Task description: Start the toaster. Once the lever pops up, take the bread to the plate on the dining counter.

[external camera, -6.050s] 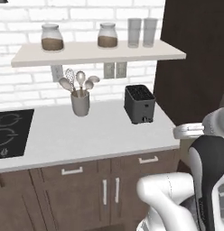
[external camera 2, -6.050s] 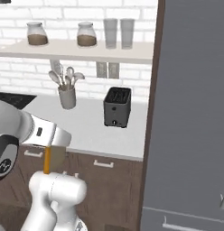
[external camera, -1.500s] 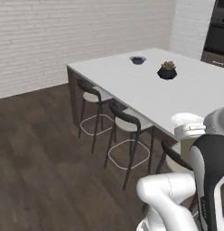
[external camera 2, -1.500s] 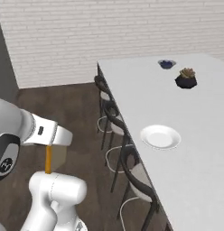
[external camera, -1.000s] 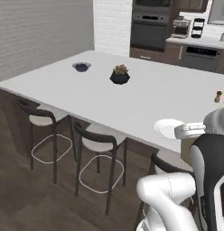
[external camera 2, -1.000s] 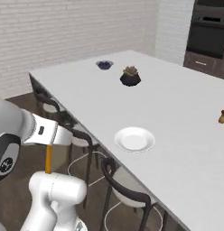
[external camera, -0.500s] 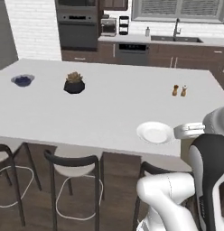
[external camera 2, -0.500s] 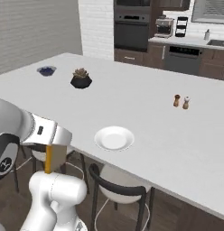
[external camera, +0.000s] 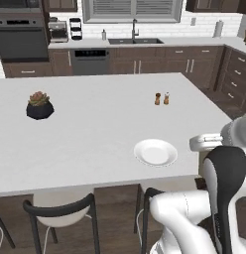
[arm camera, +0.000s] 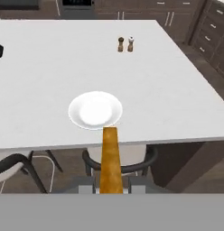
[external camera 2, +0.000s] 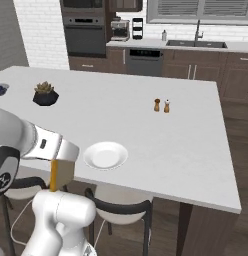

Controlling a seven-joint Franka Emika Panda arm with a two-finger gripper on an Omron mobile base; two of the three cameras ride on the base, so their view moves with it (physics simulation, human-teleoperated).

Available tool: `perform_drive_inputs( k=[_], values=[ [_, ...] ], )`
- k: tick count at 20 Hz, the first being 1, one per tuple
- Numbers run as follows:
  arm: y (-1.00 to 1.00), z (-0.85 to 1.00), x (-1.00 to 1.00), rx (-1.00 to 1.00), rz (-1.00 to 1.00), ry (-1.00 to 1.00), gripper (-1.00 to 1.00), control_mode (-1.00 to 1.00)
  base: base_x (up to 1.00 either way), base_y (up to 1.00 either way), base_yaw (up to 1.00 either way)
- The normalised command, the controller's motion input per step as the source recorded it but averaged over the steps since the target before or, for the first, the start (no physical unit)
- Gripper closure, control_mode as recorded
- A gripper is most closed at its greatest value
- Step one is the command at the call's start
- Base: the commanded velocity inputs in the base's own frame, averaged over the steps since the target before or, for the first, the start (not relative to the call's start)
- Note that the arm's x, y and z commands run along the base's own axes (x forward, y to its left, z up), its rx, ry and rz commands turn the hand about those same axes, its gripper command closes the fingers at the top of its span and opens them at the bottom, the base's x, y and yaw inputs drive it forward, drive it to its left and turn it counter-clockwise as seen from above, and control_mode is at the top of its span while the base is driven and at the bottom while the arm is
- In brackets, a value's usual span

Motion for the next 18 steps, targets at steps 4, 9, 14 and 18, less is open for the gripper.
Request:
perform_drive_inputs(
  k=[4, 9, 14, 18],
  values=[
    [0.00, 0.00, 0.66, 0.01, -0.38, 0.00, 1.00, -1.00, 0.00, 0.00, 0.00],
    [-0.06, 0.00, 0.68, 0.09, -0.16, 0.00, 1.00, -1.00, 0.00, 0.00, 0.00],
    [-0.09, -0.16, 0.77, 0.18, -0.01, 0.00, 1.00, -1.00, 0.00, 0.00, 0.00],
    [0.00, -0.38, 0.96, 0.18, 0.00, 0.00, 1.00, -1.00, 0.00, 0.00, 0.00]
  ],
)
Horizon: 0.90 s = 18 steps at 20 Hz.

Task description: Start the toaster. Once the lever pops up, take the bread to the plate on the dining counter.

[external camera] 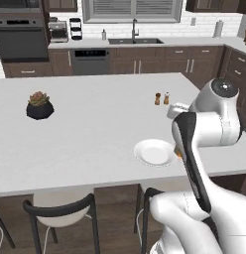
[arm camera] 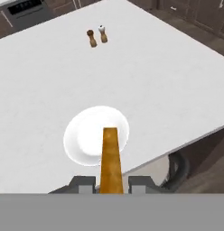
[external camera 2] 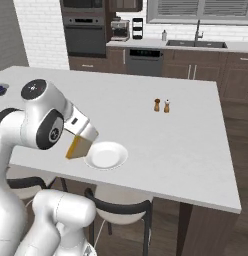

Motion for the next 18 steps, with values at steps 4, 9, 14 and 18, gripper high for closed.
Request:
perform_drive_inputs(
  k=[4, 9, 14, 18],
  values=[
    [-0.03, -0.59, 1.00, 0.13, 0.00, 0.00, 1.00, -1.00, 0.00, 0.00, 0.00],
    [-0.21, -0.76, 0.90, 0.08, 0.00, -0.01, 1.00, -1.00, 0.00, 0.00, 0.00],
    [-0.14, -0.57, 0.81, 0.05, 0.00, -0.02, 1.00, -1.00, 0.00, 0.00, 0.00],
    [0.00, -0.50, 0.61, 0.05, 0.00, 0.00, 1.00, -1.00, 0.00, 0.00, 0.00]
  ],
)
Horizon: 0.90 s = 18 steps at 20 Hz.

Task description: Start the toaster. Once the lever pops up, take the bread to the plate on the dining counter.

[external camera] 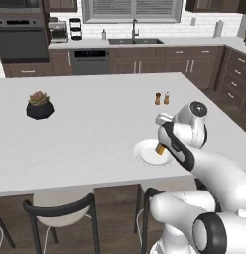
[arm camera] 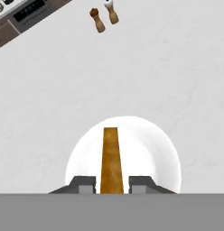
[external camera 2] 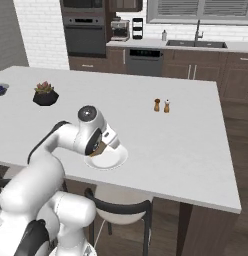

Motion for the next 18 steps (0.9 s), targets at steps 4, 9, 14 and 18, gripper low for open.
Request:
perform_drive_inputs(
  k=[4, 9, 14, 18],
  values=[
    [0.05, -0.46, 0.46, 0.04, 0.00, 0.00, 1.00, -1.00, 0.00, 0.00, 0.00],
    [0.06, -0.30, 0.45, 0.03, 0.00, -0.04, 1.00, -1.00, 0.00, 0.00, 0.00],
    [0.19, -0.31, 0.37, 0.03, 0.00, -0.01, 1.00, -1.00, 0.00, 0.00, 0.00],
    [0.08, -0.39, 0.39, 0.02, 0.00, 0.00, 1.00, -1.00, 0.00, 0.00, 0.00]
  ],
)
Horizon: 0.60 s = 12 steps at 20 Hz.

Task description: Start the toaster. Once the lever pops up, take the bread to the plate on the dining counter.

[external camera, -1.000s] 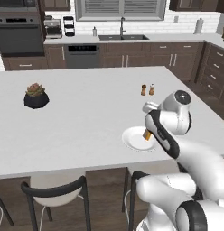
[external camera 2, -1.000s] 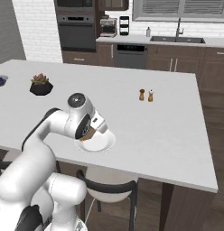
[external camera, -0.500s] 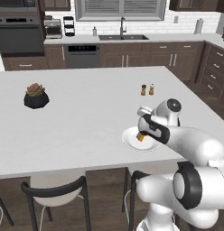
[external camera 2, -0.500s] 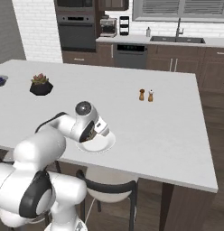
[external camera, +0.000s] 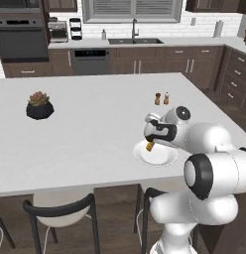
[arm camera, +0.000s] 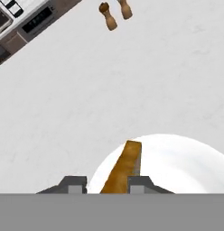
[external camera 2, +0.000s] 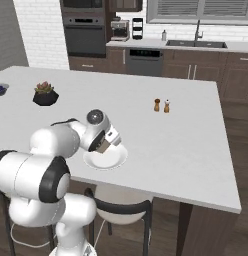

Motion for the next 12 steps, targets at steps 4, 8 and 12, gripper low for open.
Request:
perform_drive_inputs(
  k=[4, 8, 12],
  values=[
    [0.01, -0.53, 0.09, 0.01, 0.00, 0.00, 1.00, -1.00, 0.00, 0.00, 0.00],
    [0.15, -0.51, -0.53, 0.00, 0.00, 0.00, 1.00, -1.00, 0.00, 0.00, 0.00],
    [0.00, -0.46, -0.57, 0.00, -0.03, 0.00, 1.00, -1.00, 0.00, 0.00, 0.00]
  ],
)
